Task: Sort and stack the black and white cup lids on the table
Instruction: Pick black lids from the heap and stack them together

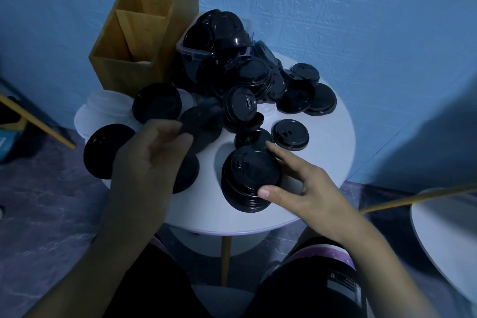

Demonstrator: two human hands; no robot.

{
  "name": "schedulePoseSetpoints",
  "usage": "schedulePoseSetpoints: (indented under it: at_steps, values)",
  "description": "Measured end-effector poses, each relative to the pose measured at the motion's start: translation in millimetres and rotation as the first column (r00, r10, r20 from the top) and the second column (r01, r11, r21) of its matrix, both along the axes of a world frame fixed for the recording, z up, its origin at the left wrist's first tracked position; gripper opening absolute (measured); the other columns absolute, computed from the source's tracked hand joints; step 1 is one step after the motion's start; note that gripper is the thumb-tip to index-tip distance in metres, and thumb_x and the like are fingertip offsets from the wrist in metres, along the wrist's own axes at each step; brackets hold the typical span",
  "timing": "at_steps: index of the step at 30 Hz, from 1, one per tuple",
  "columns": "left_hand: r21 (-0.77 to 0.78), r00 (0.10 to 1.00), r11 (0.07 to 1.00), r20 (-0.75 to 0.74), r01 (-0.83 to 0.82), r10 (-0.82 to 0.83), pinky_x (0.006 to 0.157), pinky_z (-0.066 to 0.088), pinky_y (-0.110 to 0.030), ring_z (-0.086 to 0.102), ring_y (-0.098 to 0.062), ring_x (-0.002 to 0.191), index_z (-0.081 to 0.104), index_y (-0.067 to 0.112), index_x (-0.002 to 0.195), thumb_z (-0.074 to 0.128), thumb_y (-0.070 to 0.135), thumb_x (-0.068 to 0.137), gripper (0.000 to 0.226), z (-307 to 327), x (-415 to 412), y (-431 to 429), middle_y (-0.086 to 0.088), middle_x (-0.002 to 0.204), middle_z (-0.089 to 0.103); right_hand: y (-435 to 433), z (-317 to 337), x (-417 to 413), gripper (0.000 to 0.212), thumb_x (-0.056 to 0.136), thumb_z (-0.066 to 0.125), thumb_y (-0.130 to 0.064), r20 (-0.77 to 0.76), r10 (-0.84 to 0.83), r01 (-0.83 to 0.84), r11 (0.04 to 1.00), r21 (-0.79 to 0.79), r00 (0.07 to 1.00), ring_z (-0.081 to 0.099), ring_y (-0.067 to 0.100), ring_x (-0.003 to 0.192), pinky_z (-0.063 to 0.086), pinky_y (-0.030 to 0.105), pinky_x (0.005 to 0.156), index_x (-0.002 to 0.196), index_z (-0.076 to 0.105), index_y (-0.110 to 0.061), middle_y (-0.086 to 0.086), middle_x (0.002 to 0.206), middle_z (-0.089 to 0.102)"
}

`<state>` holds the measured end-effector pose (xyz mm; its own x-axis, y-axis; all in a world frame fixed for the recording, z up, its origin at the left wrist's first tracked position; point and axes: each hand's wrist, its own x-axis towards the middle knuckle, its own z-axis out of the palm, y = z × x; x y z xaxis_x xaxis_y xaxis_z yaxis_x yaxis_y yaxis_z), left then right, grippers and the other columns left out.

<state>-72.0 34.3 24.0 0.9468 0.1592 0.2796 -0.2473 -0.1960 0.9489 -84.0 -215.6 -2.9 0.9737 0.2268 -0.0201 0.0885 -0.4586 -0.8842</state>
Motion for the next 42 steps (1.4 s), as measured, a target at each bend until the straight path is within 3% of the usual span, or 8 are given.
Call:
schedulePoseSetpoints:
  at_steps: [4, 10, 18, 23, 26, 30, 36, 42]
  values:
    - [-0.48, 0.977, 0.875, -0.153, 0.056, -0.146, 0.074, 0.062, -0.024, 0.077, -0.014, 0.083, 0.065, 0.021, 0.097, 0.063, 0.029, 0.077, 0.021, 7, 0, -10, 0.003, 0.089, 0.079, 5, 10, 0, 0.089, 0.076, 0.07, -0.073, 0.124, -0.04, 0.052, 0.994, -0.098, 0.992, 0.039, -0.012, 0.139, 0.033, 0.028, 0.12, 0.153, 0.036, -0.047, -0.033, 0.146, 0.049]
    - [-0.622, 0.932, 0.769, -0.171, 0.148, -0.318, 0.069, 0.062, -0.025, 0.078, -0.017, 0.077, 0.064, 0.009, 0.095, 0.068, 0.02, 0.076, 0.022, 8, -6, -34, -0.006, 0.084, 0.079, 22, 39, -9, 0.063, 0.088, 0.07, -0.052, 0.386, -0.174, 0.188, 0.982, 0.0, 0.906, 0.057, -0.003, 0.127, 0.045, 0.021, 0.106, 0.146, 0.052, -0.038, -0.027, 0.133, 0.062]
    - [-0.035, 0.956, 0.955, 0.028, 0.293, -0.292, 0.063, 0.045, -0.009, 0.063, -0.001, 0.065, 0.063, 0.024, 0.073, 0.08, 0.018, 0.081, 0.02, 3, -26, -52, 0.013, 0.065, 0.066, 35, 52, -12, 0.055, 0.077, 0.079, -0.054, 0.262, -0.217, 0.171, 0.967, 0.187, 0.94, 0.062, 0.0, 0.12, 0.054, 0.033, 0.098, 0.127, 0.055, -0.056, -0.024, 0.122, 0.068]
    - [0.329, 0.975, 0.935, 0.125, 0.131, -0.181, 0.095, 0.036, -0.006, 0.054, 0.002, 0.118, 0.058, 0.055, 0.118, 0.069, 0.049, 0.078, 0.042, -16, -24, -41, 0.035, 0.12, 0.059, 20, 42, -5, 0.072, 0.08, 0.081, -0.049, 0.219, -0.226, 0.203, 0.971, 0.122, 0.949, 0.054, -0.005, 0.125, 0.05, 0.035, 0.106, 0.145, 0.052, -0.039, -0.024, 0.134, 0.055]
    - [0.32, 0.975, 0.924, 0.012, 0.208, -0.224, 0.098, 0.027, 0.002, 0.039, 0.021, 0.127, 0.04, 0.065, 0.135, 0.071, 0.054, 0.075, 0.068, -21, -25, -40, 0.053, 0.13, 0.042, 10, 36, -2, 0.081, 0.075, 0.077, -0.05, 0.139, -0.151, 0.147, 0.988, 0.037, 0.979, 0.052, -0.006, 0.126, 0.046, 0.033, 0.11, 0.149, 0.047, -0.038, -0.025, 0.133, 0.051]
    - [0.258, 0.948, 0.913, -0.08, 0.317, -0.307, 0.09, 0.04, -0.002, 0.045, 0.029, 0.116, 0.027, 0.091, 0.112, 0.084, 0.03, 0.083, 0.088, -27, -24, -46, 0.057, 0.117, 0.048, 9, 27, 0, 0.083, 0.082, 0.085, -0.029, 0.058, -0.025, 0.028, 0.999, -0.046, 0.998, 0.048, -0.007, 0.132, 0.039, 0.025, 0.115, 0.153, 0.042, -0.036, -0.026, 0.137, 0.052]
    - [0.222, 0.929, 0.902, -0.109, 0.37, -0.354, 0.088, 0.044, -0.004, 0.059, 0.014, 0.115, 0.045, 0.066, 0.127, 0.084, 0.028, 0.084, 0.069, -41, -17, -42, 0.034, 0.12, 0.065, 7, 24, 5, 0.091, 0.07, 0.079, -0.052, 0.028, 0.011, -0.01, 0.998, -0.068, 1.0, 0.044, -0.001, 0.139, 0.035, 0.034, 0.12, 0.152, 0.044, -0.038, -0.028, 0.144, 0.045]
    - [0.236, 0.911, 0.882, -0.169, 0.408, -0.377, 0.089, 0.043, -0.004, 0.061, 0.011, 0.114, 0.051, 0.045, 0.14, 0.087, 0.027, 0.079, 0.073, -48, -12, -37, 0.027, 0.122, 0.068, 5, 28, 8, 0.07, 0.084, 0.084, -0.029, -0.019, 0.112, -0.114, 0.985, -0.131, 0.994, 0.039, -0.007, 0.141, 0.03, 0.03, 0.122, 0.146, 0.051, -0.041, -0.031, 0.147, 0.044]
